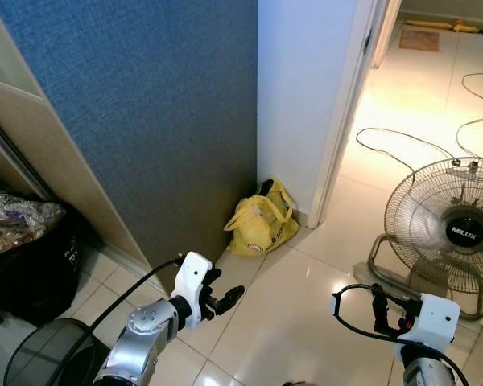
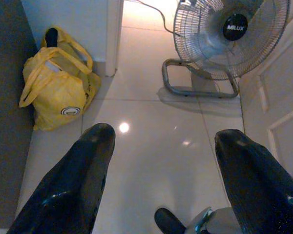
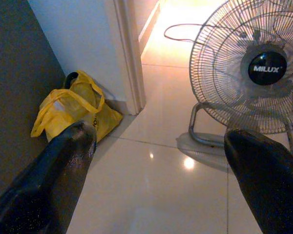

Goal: Clean up the room

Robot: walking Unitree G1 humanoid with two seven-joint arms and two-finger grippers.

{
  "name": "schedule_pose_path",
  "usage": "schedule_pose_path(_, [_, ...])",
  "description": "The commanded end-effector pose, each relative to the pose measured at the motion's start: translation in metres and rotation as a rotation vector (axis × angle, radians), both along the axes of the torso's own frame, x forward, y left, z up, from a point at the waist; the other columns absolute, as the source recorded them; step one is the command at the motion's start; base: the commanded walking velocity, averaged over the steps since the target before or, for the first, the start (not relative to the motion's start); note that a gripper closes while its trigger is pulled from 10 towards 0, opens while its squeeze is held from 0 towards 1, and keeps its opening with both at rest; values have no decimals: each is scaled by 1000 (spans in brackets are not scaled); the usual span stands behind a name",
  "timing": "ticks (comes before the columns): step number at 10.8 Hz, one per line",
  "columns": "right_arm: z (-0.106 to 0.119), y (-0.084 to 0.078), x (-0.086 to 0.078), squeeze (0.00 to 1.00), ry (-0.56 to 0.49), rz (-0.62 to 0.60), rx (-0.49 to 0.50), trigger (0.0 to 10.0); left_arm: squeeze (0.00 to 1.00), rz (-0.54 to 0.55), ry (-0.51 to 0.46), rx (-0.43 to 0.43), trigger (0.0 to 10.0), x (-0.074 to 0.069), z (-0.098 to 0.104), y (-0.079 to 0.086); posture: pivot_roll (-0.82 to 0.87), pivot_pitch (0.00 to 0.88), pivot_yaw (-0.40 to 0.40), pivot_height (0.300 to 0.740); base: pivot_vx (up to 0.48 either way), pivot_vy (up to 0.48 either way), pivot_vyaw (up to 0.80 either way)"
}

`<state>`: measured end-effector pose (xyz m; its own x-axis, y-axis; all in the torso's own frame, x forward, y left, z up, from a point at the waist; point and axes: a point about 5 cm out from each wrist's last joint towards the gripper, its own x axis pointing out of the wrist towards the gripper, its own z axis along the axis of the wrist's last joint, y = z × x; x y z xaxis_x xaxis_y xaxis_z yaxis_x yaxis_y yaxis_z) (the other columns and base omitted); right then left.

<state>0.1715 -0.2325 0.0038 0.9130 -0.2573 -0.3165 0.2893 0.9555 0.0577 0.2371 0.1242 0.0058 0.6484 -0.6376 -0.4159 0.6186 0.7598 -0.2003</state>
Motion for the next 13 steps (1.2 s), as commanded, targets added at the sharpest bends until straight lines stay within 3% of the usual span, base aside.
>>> schedule_pose_path(1, [2, 0, 1, 0, -6, -2, 7, 10000, 0, -9, -4, 10, 10000, 1, 1, 2, -159, 0, 89, 740, 0, 0, -656])
schedule_pose_path(4, [2, 0, 1, 0, -6, -2, 7, 10000, 0, -9, -4, 10, 10000, 1, 1, 2, -159, 0, 89, 740, 0, 0, -656])
schedule_pose_path(5, [2, -4, 8, 0, 21, 40, -18, 10000, 0, 28, -14, 15, 10000, 8, 0, -6, -156, 0, 31, 740, 0, 0, -744])
schedule_pose_path(6, [1, -3, 22, 0, 57, 119, -69, 10000, 0, 108, -40, -17, 10000, 21, 5, -18, -156, 0, 32, 740, 0, 0, -738])
schedule_pose_path(8, [-3, 1, 22, 0, 75, 139, -62, 10000, 0, 112, -47, 6, 10000, 17, 5, -14, -139, 0, 40, 740, 0, 0, -744])
schedule_pose_path(11, [-6, 11, 21, 0, 77, 144, -46, 10000, 0, 90, -72, 50, 10000, 30, 10, -11, -145, 0, 67, 740, 0, 0, -754])
schedule_pose_path(13, [-9, 14, 20, 0, 67, 113, -22, 10000, 0, 119, -138, 88, 10000, 47, 22, -6, -151, 0, 83, 740, 0, 0, -759])
